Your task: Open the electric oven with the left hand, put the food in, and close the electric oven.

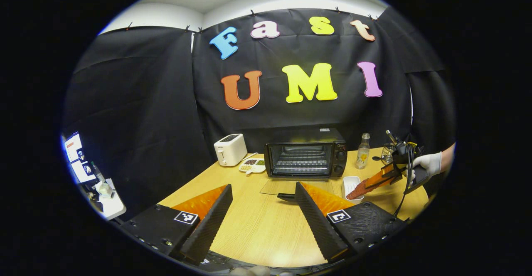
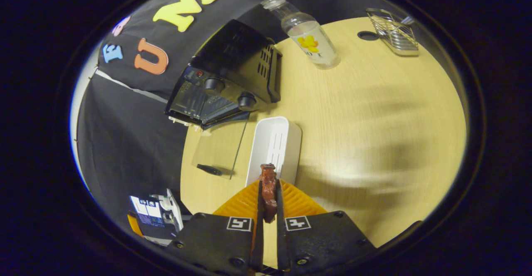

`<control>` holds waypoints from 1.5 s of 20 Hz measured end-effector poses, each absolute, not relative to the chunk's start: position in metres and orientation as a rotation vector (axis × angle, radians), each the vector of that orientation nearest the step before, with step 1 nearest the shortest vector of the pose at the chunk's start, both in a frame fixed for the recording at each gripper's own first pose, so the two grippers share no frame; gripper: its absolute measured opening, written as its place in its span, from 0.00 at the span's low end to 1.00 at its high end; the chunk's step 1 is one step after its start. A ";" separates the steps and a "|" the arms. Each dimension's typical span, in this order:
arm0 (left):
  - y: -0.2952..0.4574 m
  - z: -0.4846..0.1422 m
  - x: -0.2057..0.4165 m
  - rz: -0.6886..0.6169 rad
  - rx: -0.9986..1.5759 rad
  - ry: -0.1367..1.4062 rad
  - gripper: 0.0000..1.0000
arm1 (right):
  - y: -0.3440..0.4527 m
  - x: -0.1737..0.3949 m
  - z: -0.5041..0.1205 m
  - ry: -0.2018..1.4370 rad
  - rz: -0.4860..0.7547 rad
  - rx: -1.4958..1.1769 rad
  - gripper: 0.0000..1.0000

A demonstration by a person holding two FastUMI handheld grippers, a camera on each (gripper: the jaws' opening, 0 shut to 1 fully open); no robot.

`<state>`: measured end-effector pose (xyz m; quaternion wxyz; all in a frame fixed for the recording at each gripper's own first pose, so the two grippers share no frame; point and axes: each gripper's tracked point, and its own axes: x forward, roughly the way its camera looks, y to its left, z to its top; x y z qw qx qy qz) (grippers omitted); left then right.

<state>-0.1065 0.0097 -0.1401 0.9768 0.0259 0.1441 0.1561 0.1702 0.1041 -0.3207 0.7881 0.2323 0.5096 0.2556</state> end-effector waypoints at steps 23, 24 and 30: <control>0.134 -0.176 -0.088 0.076 0.034 0.339 0.97 | 0.323 0.205 -0.230 0.657 0.298 1.069 0.16; 0.140 -0.175 -0.087 0.079 0.029 0.335 0.97 | 0.330 0.214 -0.235 0.637 0.270 1.100 0.16; 0.157 -0.178 -0.078 0.062 0.027 0.335 0.97 | 0.349 0.261 -0.254 0.544 0.156 1.169 0.16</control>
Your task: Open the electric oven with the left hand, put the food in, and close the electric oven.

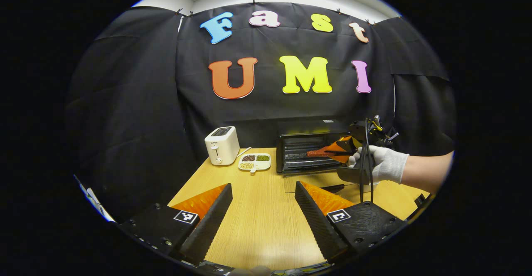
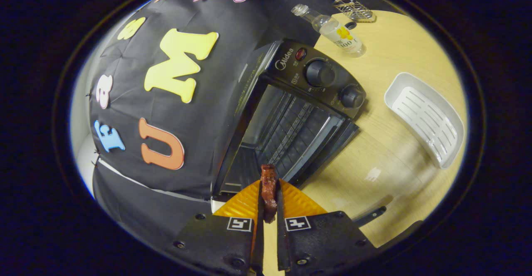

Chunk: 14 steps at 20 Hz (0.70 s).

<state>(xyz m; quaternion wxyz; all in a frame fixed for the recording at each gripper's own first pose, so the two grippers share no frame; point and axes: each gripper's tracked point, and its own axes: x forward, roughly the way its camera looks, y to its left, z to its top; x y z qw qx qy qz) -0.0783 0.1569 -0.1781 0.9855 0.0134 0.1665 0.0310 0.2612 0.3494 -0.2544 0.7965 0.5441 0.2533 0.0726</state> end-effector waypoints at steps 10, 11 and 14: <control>0.179 -0.183 -0.078 0.051 0.001 0.355 0.96 | 0.373 0.336 -0.283 0.410 0.014 1.253 0.12; 0.182 -0.185 -0.079 0.059 -0.002 0.357 0.96 | 0.373 0.340 -0.284 0.399 0.006 1.245 0.16; 0.190 -0.192 -0.084 0.080 -0.013 0.373 0.96 | 0.379 0.353 -0.286 0.382 0.013 1.192 0.18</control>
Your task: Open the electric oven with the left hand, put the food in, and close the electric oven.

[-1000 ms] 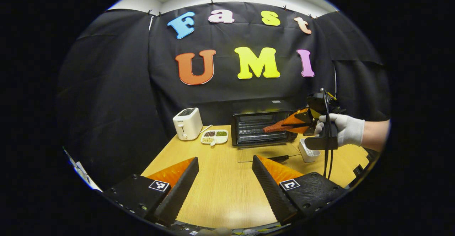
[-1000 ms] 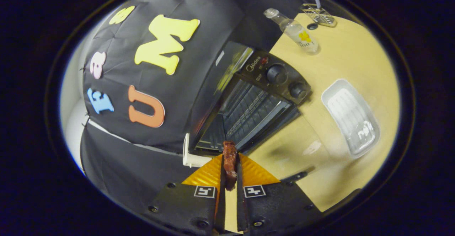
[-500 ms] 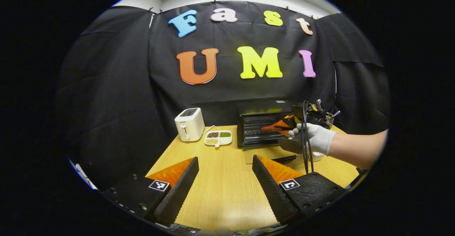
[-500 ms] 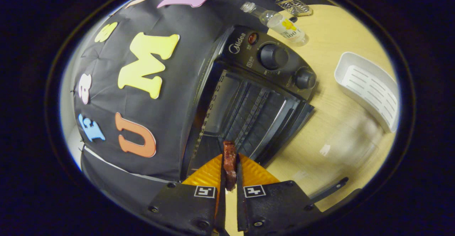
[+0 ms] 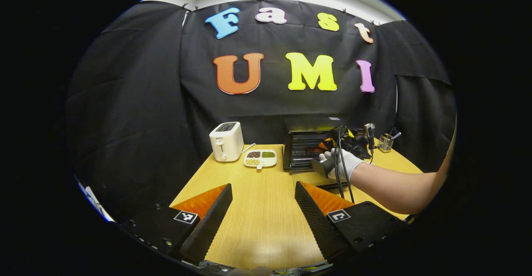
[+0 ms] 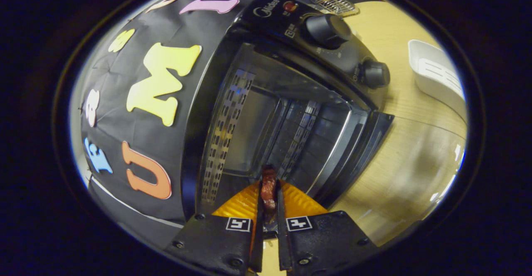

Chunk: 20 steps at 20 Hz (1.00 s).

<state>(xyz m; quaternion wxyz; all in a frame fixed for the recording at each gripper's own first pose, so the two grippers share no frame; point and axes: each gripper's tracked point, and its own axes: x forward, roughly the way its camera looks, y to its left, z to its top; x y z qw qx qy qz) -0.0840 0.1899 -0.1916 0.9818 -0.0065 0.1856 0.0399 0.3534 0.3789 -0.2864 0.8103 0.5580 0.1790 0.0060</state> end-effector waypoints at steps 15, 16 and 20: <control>0.189 -0.197 -0.090 0.080 -0.024 0.377 0.97 | 0.351 0.324 -0.285 0.398 -0.005 0.565 0.94; 0.187 -0.196 -0.090 0.078 -0.018 0.373 0.97 | 0.347 0.317 -0.281 0.396 0.004 0.525 0.94; 0.175 -0.184 -0.087 0.066 -0.010 0.341 0.97 | 0.334 0.268 -0.247 0.385 0.089 0.364 0.94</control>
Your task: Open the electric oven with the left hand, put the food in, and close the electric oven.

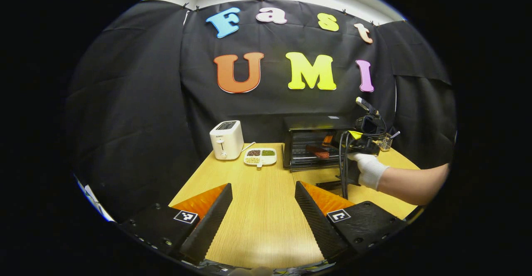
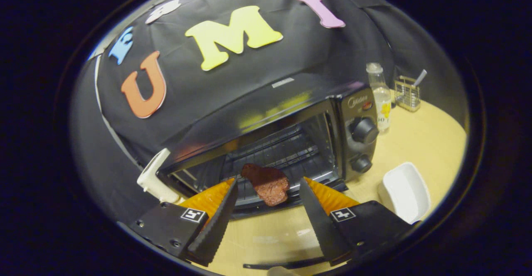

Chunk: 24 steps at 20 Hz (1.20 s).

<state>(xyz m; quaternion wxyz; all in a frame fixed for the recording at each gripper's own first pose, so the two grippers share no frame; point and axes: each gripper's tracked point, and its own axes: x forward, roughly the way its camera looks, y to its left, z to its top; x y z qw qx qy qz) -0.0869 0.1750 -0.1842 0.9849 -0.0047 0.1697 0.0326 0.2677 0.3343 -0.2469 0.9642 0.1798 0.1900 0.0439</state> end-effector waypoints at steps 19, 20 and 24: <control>-0.005 -0.227 -0.065 0.124 -0.036 0.355 0.97 | 0.061 0.000 -0.123 0.253 0.311 -0.007 0.95; -0.011 -0.234 -0.061 0.129 -0.042 0.360 0.97 | 0.050 -0.009 -0.124 0.260 0.322 -0.001 0.95; -0.042 -0.271 -0.052 0.106 -0.072 0.411 0.97 | 0.015 -0.024 -0.133 0.303 0.288 0.003 0.98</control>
